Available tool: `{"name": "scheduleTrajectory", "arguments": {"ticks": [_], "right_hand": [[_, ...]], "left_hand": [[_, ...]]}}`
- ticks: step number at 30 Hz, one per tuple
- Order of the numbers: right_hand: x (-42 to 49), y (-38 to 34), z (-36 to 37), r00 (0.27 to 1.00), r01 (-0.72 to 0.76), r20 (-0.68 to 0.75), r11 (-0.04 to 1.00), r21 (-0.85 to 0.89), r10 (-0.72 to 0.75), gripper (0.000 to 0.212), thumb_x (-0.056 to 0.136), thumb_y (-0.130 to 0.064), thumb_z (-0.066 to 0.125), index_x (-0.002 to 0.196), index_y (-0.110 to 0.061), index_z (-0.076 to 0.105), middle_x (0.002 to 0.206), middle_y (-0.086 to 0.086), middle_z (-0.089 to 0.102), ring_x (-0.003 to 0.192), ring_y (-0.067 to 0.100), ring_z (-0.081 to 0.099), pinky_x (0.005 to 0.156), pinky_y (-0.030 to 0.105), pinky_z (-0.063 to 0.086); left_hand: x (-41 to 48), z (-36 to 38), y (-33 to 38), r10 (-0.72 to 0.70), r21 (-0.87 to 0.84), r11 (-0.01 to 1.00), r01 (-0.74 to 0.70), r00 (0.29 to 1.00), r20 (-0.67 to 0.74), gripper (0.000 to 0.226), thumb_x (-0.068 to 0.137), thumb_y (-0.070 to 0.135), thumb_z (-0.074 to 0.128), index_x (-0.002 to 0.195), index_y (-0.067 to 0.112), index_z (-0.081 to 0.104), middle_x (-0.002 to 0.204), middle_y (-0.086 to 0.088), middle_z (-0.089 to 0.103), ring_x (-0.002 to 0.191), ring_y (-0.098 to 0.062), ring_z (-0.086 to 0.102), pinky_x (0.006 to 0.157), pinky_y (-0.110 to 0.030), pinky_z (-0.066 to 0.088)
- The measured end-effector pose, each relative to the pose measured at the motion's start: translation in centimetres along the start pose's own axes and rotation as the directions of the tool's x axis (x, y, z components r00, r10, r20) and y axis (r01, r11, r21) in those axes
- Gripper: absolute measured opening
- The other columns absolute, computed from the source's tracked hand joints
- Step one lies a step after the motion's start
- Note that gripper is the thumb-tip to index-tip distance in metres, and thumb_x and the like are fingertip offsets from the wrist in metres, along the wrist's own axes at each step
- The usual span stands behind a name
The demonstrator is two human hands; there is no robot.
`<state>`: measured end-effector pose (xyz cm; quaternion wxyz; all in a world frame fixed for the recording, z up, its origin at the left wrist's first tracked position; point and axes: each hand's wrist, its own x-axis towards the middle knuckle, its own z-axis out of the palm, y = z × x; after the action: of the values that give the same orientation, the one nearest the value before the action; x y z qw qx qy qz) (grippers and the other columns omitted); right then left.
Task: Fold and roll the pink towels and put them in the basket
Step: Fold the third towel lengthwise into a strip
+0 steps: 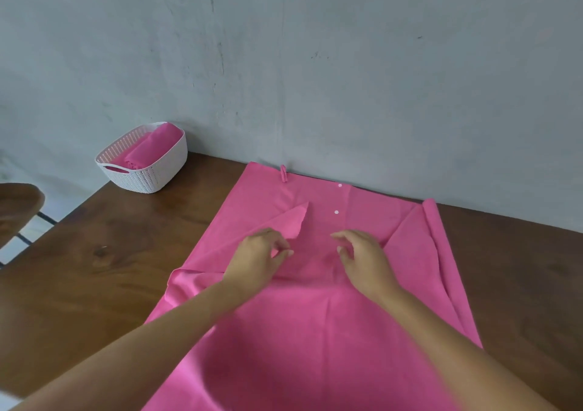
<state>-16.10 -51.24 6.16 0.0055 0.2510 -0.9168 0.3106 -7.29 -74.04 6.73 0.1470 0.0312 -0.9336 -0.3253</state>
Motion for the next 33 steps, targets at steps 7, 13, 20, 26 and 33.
{"name": "scheduleTrajectory", "arguments": {"ticks": [7, 13, 20, 26, 33], "right_hand": [[6.3, -1.6, 1.1, 0.999, 0.028, 0.042, 1.000, 0.010, -0.029, 0.039, 0.092, -0.007, 0.063, 0.130, -0.017, 0.062, 0.128, 0.001, 0.063, 0.122, 0.020, 0.055, 0.109, 0.037, 0.042], [11.3, -3.9, 1.9, 0.976, 0.019, 0.219, 0.999, -0.041, -0.010, 0.067, 0.085, -0.016, 0.073, 0.146, -0.023, 0.046, 0.146, -0.001, 0.045, 0.140, 0.018, 0.035, 0.116, 0.032, 0.029], [17.7, -5.2, 3.9, 0.933, -0.038, 0.350, 0.989, -0.142, 0.086, 0.077, 0.082, -0.022, 0.079, 0.150, -0.024, 0.042, 0.153, 0.002, 0.040, 0.143, 0.023, 0.029, 0.118, 0.033, 0.026], [21.7, -6.0, 6.1, 0.906, -0.061, 0.407, 0.986, -0.158, 0.121, 0.083, 0.077, -0.018, 0.080, 0.150, -0.028, 0.043, 0.154, 0.002, 0.037, 0.143, 0.022, 0.028, 0.116, 0.030, 0.026], [24.1, -5.8, 8.3, 0.893, -0.064, 0.431, 0.985, -0.161, 0.128, 0.085, 0.077, -0.012, 0.075, 0.154, -0.022, 0.039, 0.157, 0.003, 0.031, 0.146, 0.021, 0.022, 0.119, 0.025, 0.019]], "left_hand": [[4.5, -4.2, -1.0, -0.101, -0.112, 0.989, 0.093, 0.992, -0.070, 0.031, 0.073, 0.012, 0.088, 0.077, 0.025, 0.060, 0.068, 0.011, 0.061, 0.067, -0.003, 0.057, 0.060, -0.014, 0.041], [8.9, -7.6, -4.2, -0.146, -0.152, 0.979, 0.139, 0.988, -0.041, 0.031, 0.077, 0.014, 0.087, 0.100, 0.018, 0.066, 0.074, 0.002, 0.064, 0.067, -0.006, 0.058, 0.063, -0.019, 0.046], [13.5, -8.1, -9.9, -0.187, -0.170, 0.968, 0.183, 0.982, -0.003, 0.010, 0.086, 0.015, 0.077, 0.084, 0.022, 0.071, 0.086, 0.003, 0.072, 0.086, -0.016, 0.066, 0.076, -0.033, 0.053], [16.9, -6.2, -13.4, -0.226, -0.201, 0.955, 0.220, 0.974, -0.009, 0.011, 0.087, 0.016, 0.077, 0.081, 0.021, 0.070, 0.083, 0.002, 0.069, 0.083, -0.015, 0.064, 0.071, -0.033, 0.048], [19.8, -3.6, -16.6, -0.214, -0.165, 0.965, 0.206, 0.977, -0.028, 0.008, 0.087, 0.016, 0.077, 0.082, 0.019, 0.071, 0.104, 0.002, 0.060, 0.096, -0.013, 0.056, 0.084, -0.028, 0.044]]}}
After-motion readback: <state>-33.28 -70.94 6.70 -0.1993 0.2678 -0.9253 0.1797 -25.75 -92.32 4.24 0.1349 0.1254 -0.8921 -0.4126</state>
